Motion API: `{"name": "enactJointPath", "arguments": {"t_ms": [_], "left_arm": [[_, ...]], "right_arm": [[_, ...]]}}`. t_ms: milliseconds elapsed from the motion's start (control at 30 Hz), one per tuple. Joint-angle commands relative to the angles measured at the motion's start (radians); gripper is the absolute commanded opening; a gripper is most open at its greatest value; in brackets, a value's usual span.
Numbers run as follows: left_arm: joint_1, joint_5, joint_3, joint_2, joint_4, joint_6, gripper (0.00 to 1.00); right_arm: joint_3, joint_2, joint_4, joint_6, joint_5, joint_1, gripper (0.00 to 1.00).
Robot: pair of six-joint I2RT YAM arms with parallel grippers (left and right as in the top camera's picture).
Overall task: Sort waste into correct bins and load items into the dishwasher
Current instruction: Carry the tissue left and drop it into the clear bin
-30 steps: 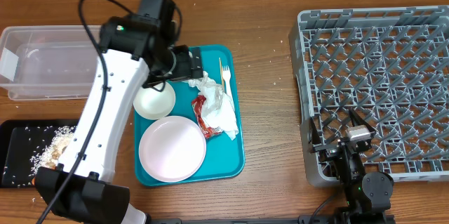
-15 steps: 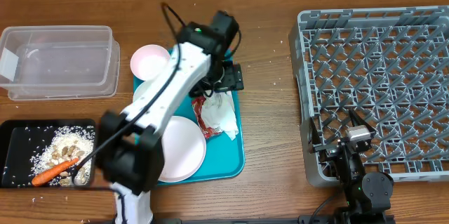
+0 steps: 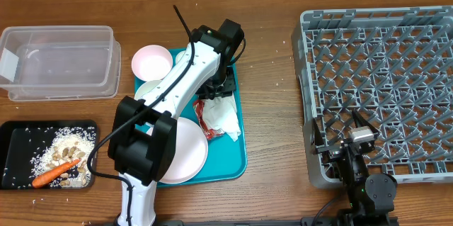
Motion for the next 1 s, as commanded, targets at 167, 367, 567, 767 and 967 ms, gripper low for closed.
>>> {"name": "enactJointPath", "arguments": {"t_ms": [167, 367, 567, 767, 967], "left_arm": [[-0.001, -0.009, 0.076, 0.007, -0.076, -0.013, 0.04], [-0.003, 0.010, 0.317, -0.039, -0.259, 0.017, 0.04], [0.043, 0.005, 0.431, -0.174, -0.313, 0.056, 0.04], [0.204, -0.079, 0.431, -0.272, -0.290, 0.055, 0.04], [0.535, -0.173, 0.414, -0.244, -0.142, 0.051, 0.04]], "right_arm": [[-0.010, -0.008, 0.005, 0.007, 0.006, -0.006, 1.00], [-0.010, -0.008, 0.005, 0.007, 0.006, -0.006, 1.00], [-0.010, -0.008, 0.005, 0.007, 0.006, -0.006, 1.00], [-0.010, -0.008, 0.005, 0.007, 0.006, -0.006, 1.00], [-0.010, -0.008, 0.005, 0.007, 0.006, -0.006, 1.00]]}}
